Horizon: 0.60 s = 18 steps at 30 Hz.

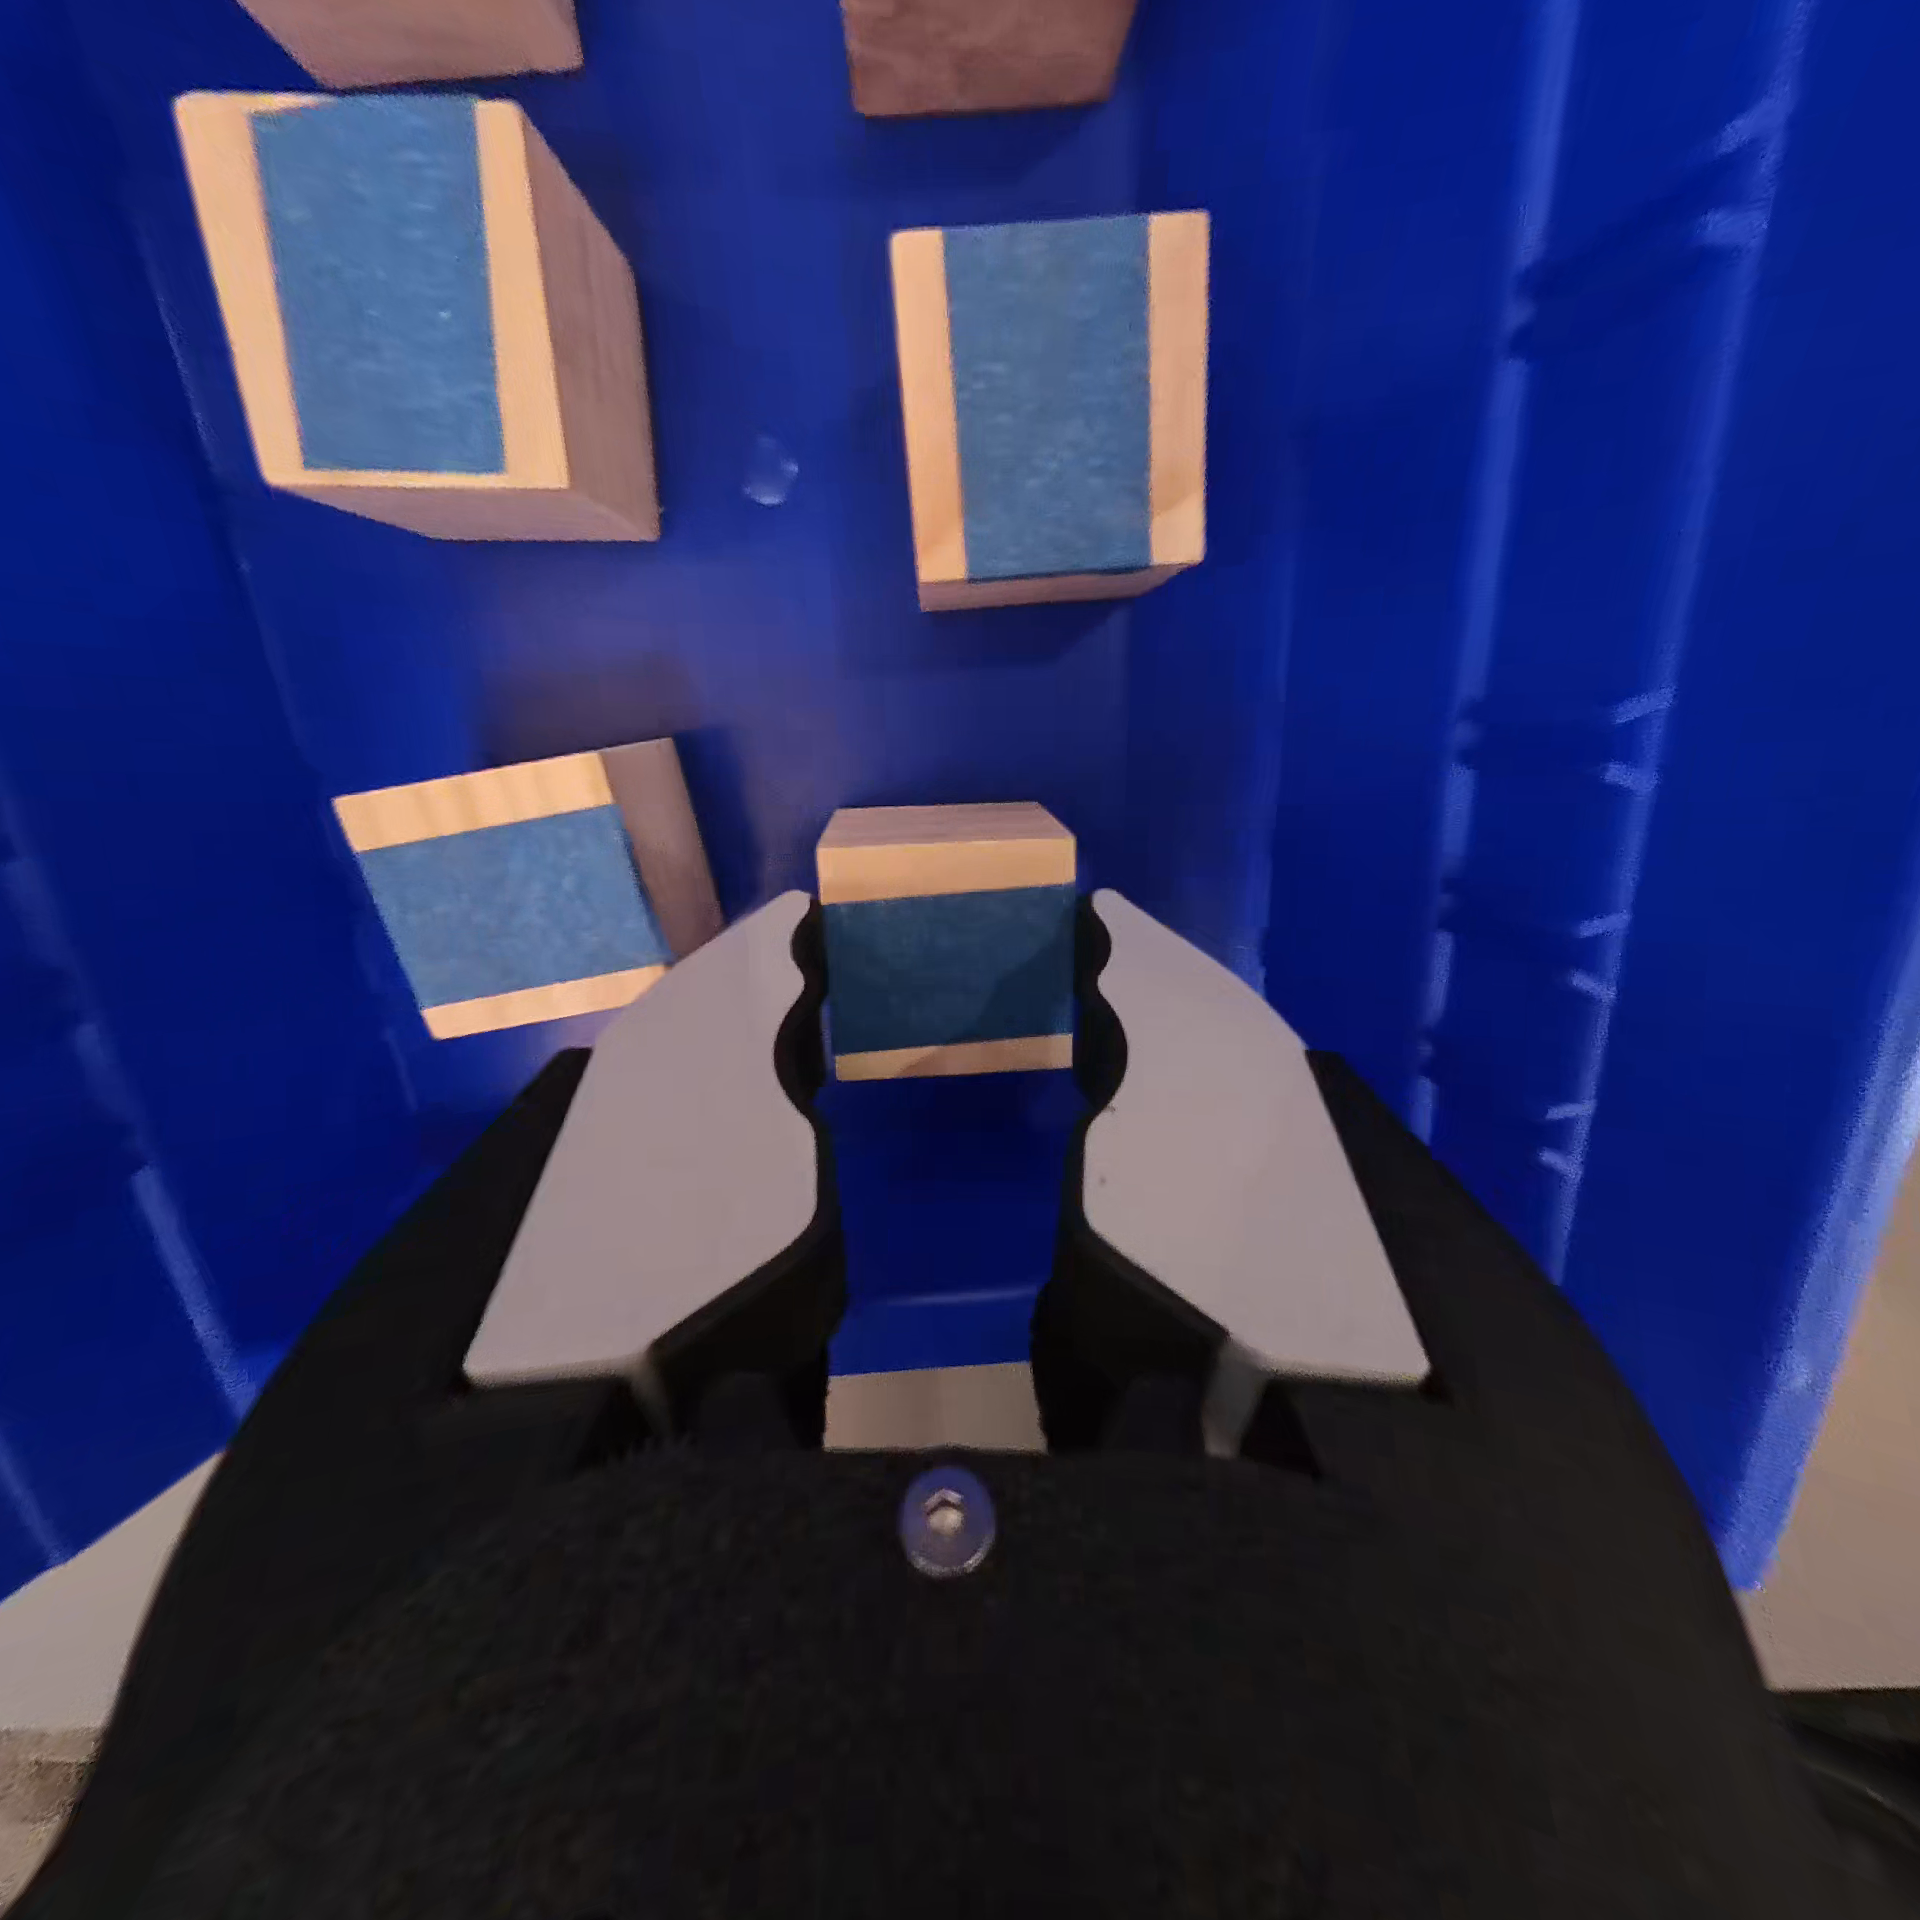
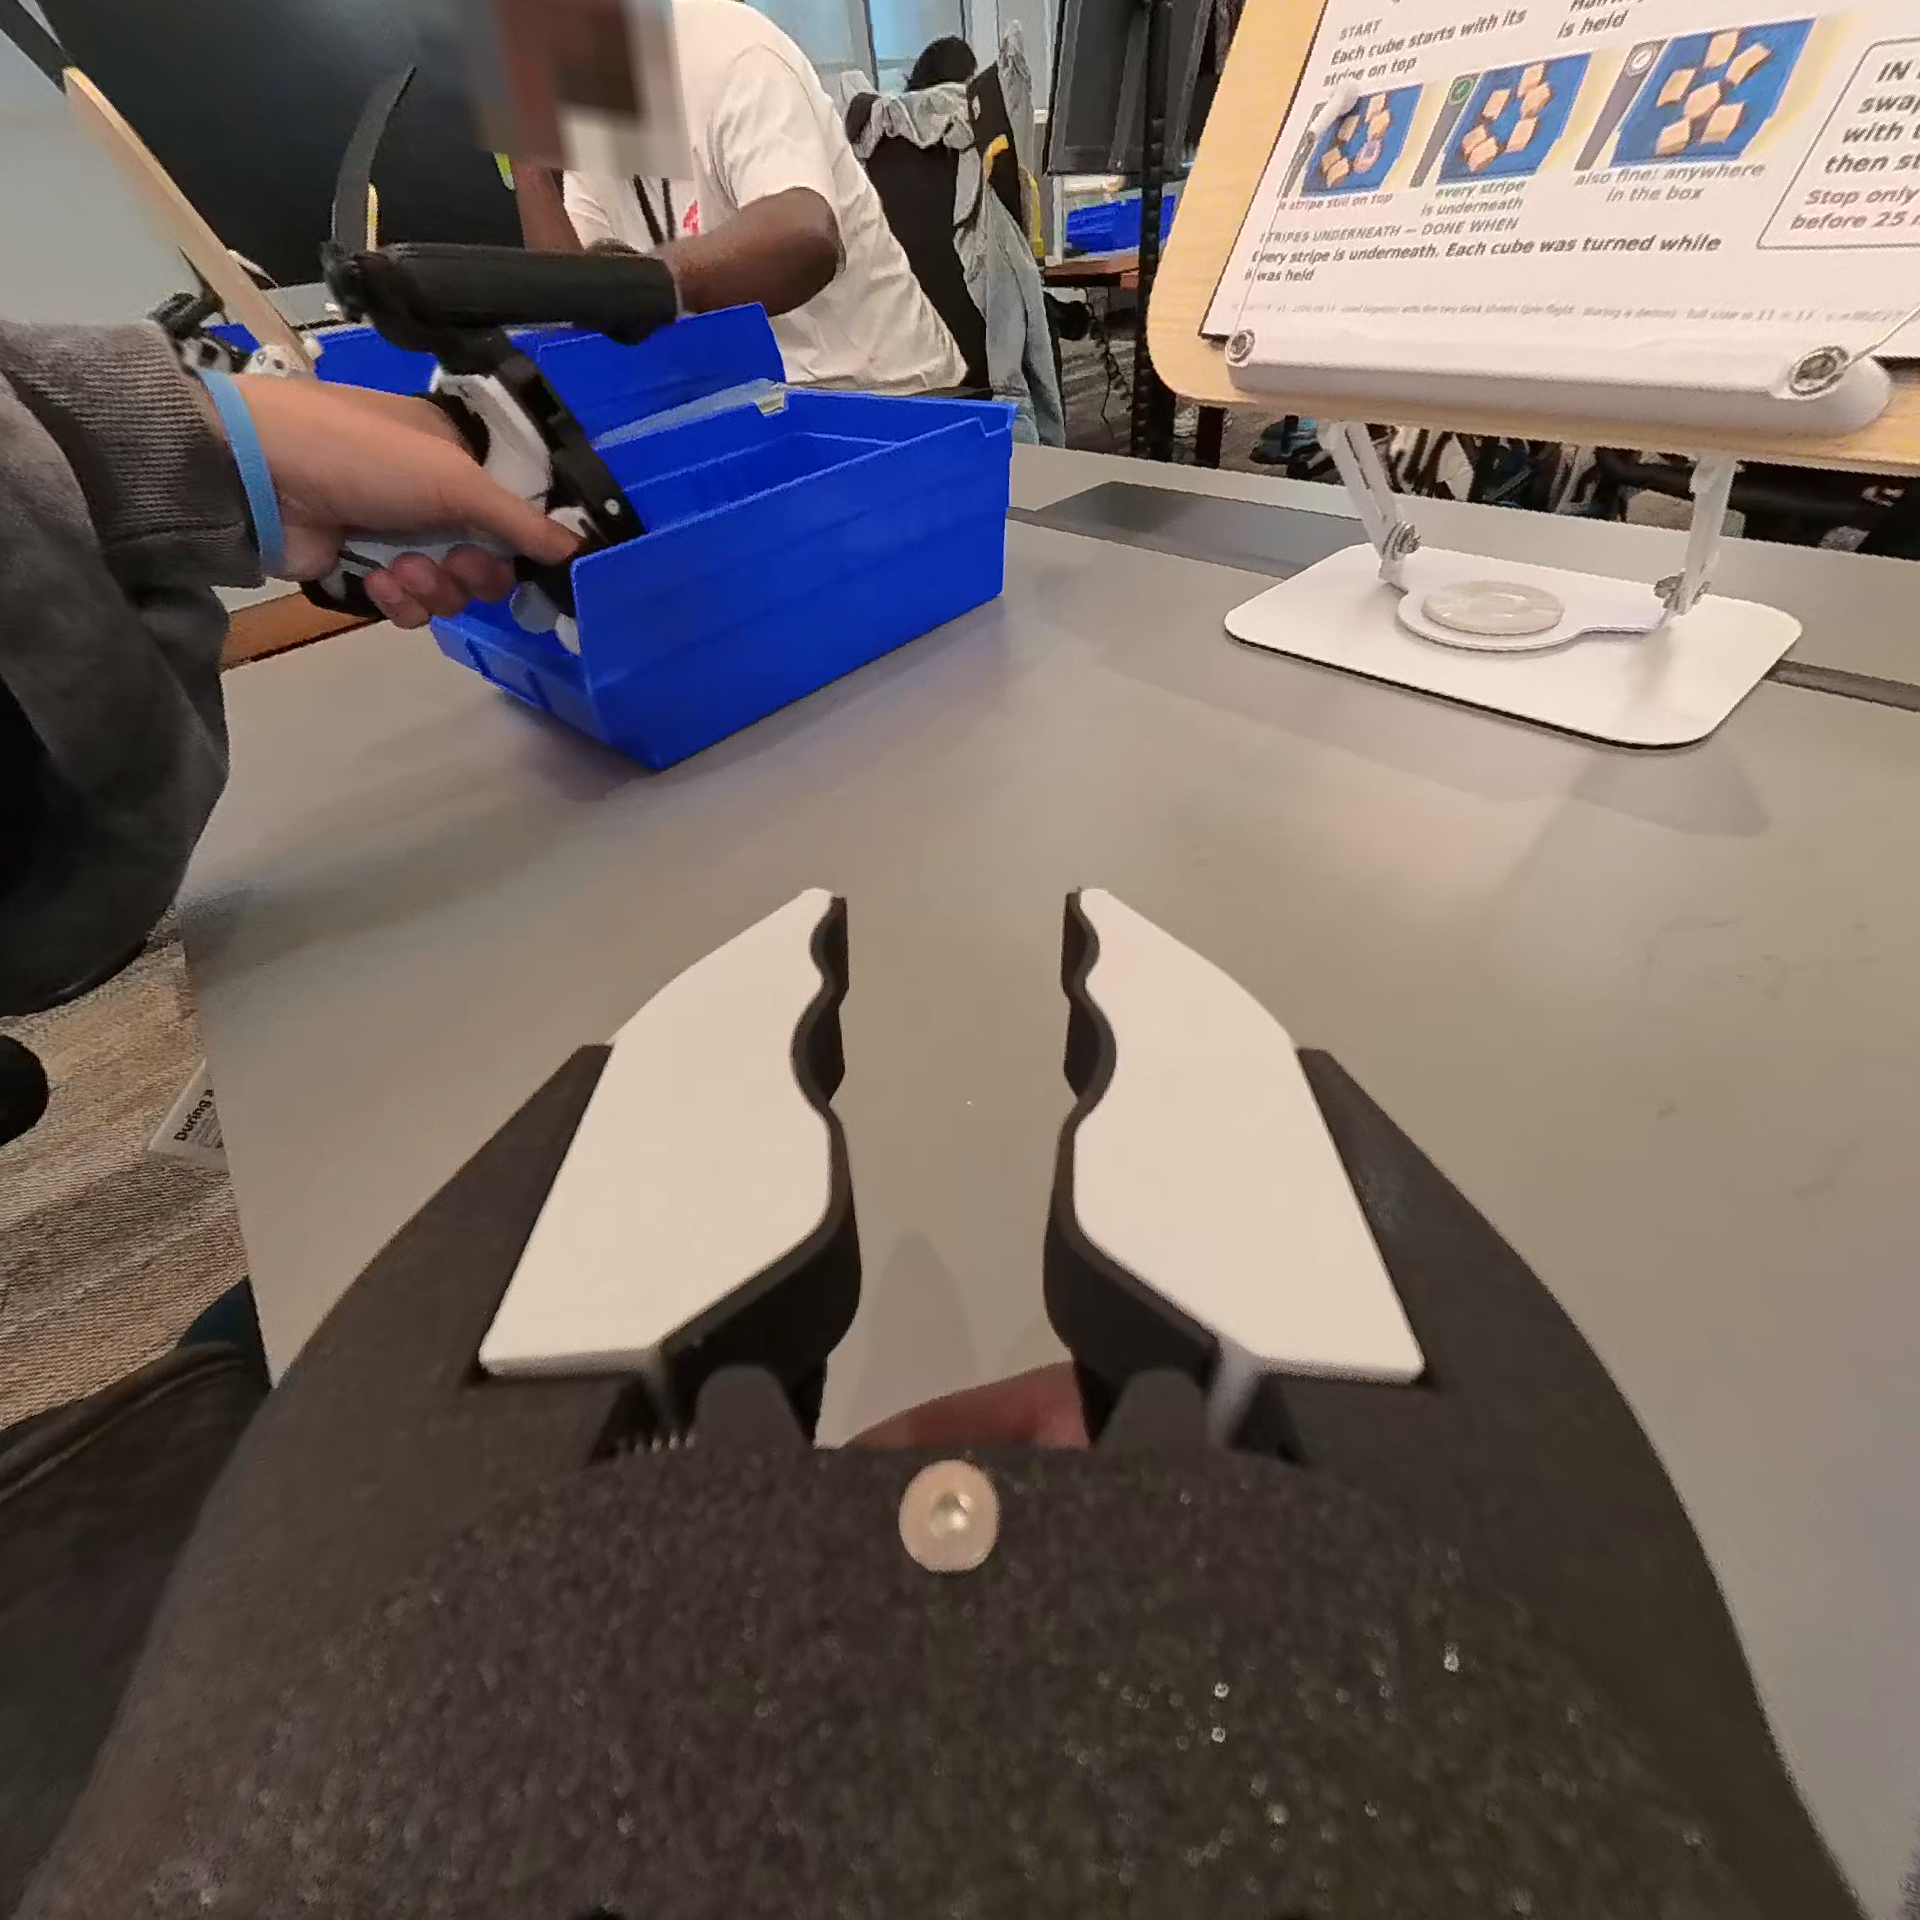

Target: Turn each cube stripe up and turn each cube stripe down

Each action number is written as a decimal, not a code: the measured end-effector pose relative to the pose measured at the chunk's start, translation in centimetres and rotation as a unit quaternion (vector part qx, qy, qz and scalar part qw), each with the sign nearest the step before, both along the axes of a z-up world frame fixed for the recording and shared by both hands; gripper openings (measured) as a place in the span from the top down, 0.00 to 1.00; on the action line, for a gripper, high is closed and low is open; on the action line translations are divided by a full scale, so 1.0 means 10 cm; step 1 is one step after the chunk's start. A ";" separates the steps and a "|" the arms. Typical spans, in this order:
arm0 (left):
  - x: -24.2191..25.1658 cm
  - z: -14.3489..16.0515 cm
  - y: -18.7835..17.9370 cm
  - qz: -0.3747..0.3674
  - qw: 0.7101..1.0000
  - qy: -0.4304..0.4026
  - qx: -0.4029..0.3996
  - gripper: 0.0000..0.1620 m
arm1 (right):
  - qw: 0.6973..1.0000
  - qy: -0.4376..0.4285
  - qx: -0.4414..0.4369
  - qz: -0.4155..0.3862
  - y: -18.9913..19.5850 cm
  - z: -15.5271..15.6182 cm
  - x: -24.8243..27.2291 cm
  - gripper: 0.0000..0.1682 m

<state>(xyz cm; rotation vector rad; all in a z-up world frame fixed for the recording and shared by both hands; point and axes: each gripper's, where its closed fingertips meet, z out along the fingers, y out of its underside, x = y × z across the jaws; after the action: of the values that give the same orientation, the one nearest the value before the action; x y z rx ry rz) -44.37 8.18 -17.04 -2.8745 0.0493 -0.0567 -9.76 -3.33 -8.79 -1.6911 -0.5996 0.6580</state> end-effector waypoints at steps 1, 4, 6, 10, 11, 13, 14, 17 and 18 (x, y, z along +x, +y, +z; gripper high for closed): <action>-0.01 0.00 -0.01 -0.006 1.000 -0.007 -0.001 0.73 | 1.000 0.002 -0.001 -0.002 0.01 0.00 0.02 0.77; -0.05 0.13 -0.01 -0.015 0.999 -0.031 0.020 0.73 | 1.000 0.008 -0.004 -0.009 0.03 0.00 0.08 0.78; -0.10 0.31 0.03 -0.023 0.998 -0.039 0.052 0.73 | 1.000 0.011 -0.006 -0.016 0.06 0.00 0.12 0.78; 0.03 0.79 0.13 -0.052 0.986 -0.099 0.126 0.73 | 0.999 0.020 -0.022 -0.025 0.11 -0.01 0.20 0.77; 0.13 0.92 0.15 -0.063 0.979 -0.129 0.144 0.73 | 0.999 0.024 -0.026 -0.027 0.14 -0.01 0.21 0.77; 0.38 1.16 0.17 -0.082 0.963 -0.194 0.171 0.73 | 0.999 0.027 -0.031 -0.032 0.20 0.01 0.25 0.77; 0.54 1.26 0.17 -0.095 0.952 -0.229 0.179 0.73 | 0.999 0.023 -0.032 -0.032 0.23 0.02 0.25 0.76; 1.11 1.49 0.12 -0.138 0.911 -0.347 0.172 0.73 | 1.000 0.008 -0.024 -0.014 0.33 0.11 0.22 0.75; 1.30 1.54 0.10 -0.151 0.896 -0.382 0.167 0.73 | 1.000 0.002 -0.017 -0.002 0.36 0.16 0.19 0.74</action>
<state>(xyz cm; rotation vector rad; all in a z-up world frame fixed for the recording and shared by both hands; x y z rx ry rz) -31.35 9.19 -1.65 -2.2865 0.3149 -1.1035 -7.88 0.27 -7.23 -1.7230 -0.5850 0.6716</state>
